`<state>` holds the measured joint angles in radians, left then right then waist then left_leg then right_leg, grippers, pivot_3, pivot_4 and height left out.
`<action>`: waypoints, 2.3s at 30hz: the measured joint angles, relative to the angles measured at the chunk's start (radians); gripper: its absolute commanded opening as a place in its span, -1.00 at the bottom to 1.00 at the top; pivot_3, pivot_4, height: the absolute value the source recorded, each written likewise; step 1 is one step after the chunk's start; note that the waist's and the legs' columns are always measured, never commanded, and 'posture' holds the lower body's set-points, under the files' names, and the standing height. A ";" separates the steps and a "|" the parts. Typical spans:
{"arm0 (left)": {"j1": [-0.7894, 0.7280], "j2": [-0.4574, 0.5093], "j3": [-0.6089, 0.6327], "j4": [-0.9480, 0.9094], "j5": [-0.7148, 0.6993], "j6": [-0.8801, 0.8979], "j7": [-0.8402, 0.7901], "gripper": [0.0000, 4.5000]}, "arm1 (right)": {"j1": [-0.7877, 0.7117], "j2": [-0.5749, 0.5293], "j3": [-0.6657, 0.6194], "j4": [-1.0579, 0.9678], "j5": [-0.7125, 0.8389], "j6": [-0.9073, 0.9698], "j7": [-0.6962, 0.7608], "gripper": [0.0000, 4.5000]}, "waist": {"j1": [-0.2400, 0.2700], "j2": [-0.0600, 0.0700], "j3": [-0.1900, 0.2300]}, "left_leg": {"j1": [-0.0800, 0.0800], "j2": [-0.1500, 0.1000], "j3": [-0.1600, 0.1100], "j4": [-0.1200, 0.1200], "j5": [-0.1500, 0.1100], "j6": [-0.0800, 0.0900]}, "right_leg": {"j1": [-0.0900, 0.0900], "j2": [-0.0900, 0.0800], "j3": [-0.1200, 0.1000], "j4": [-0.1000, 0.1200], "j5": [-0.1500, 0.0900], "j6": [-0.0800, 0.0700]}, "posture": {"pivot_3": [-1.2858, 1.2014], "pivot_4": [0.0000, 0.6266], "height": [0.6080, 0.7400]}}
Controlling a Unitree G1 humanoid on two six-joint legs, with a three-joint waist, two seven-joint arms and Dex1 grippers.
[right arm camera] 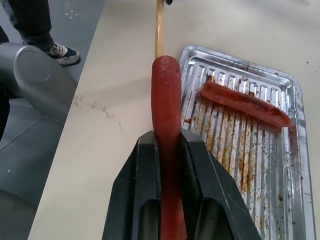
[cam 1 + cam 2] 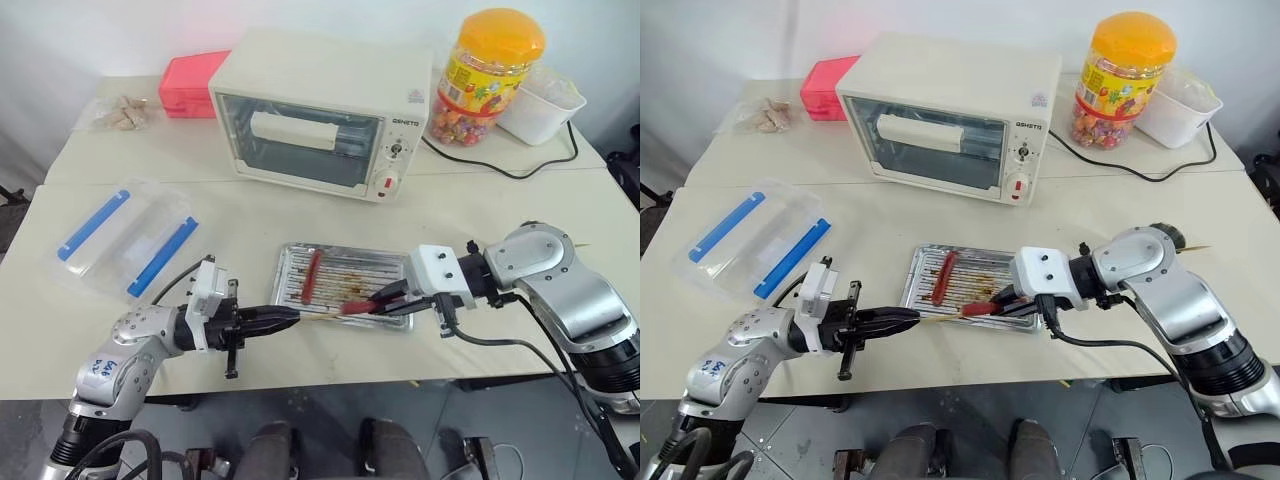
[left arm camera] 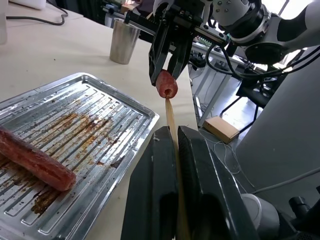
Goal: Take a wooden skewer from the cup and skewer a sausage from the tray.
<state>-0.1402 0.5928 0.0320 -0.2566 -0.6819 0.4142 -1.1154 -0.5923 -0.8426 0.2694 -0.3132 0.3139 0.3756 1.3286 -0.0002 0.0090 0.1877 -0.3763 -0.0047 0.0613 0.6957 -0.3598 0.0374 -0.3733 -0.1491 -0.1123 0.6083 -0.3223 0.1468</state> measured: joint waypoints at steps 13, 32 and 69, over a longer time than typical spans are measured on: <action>0.001 0.011 0.003 0.004 0.001 0.001 -0.001 -1.00 | 0.030 -0.041 -0.018 0.053 -0.019 -0.071 0.031 -0.91 | 0.000 0.000 0.000 | 0.000 0.000 0.000 0.001 0.000 0.000 | 0.000 0.000 0.000 0.000 0.000 0.000 | 0.03 -0.52 1.00; 0.000 0.001 0.003 0.004 0.002 0.000 -0.001 -1.00 | 0.047 -0.024 -0.018 0.064 -0.036 -0.082 0.032 -0.91 | 0.000 0.000 0.000 | 0.000 0.000 0.000 0.001 0.000 0.000 | 0.000 0.000 0.000 0.001 0.000 0.000 | 0.03 -0.52 1.00; 0.000 -0.008 -0.004 0.034 0.012 -0.008 -0.002 -1.00 | 0.049 -0.013 -0.040 0.063 -0.029 -0.072 0.044 -0.91 | 0.000 0.000 0.000 | 0.000 0.000 0.000 0.001 0.000 0.000 | 0.000 0.000 0.000 0.002 0.000 0.000 | 0.03 -0.52 1.00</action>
<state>-0.1404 0.5848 0.0284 -0.2230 -0.6698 0.4066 -1.1170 -0.5435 -0.8553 0.2290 -0.2498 0.2851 0.3031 1.3722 -0.0005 0.0089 0.1878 -0.3763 -0.0047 0.0609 0.6971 -0.3599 0.0377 -0.3732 -0.1491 -0.1126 0.6104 -0.3223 0.1468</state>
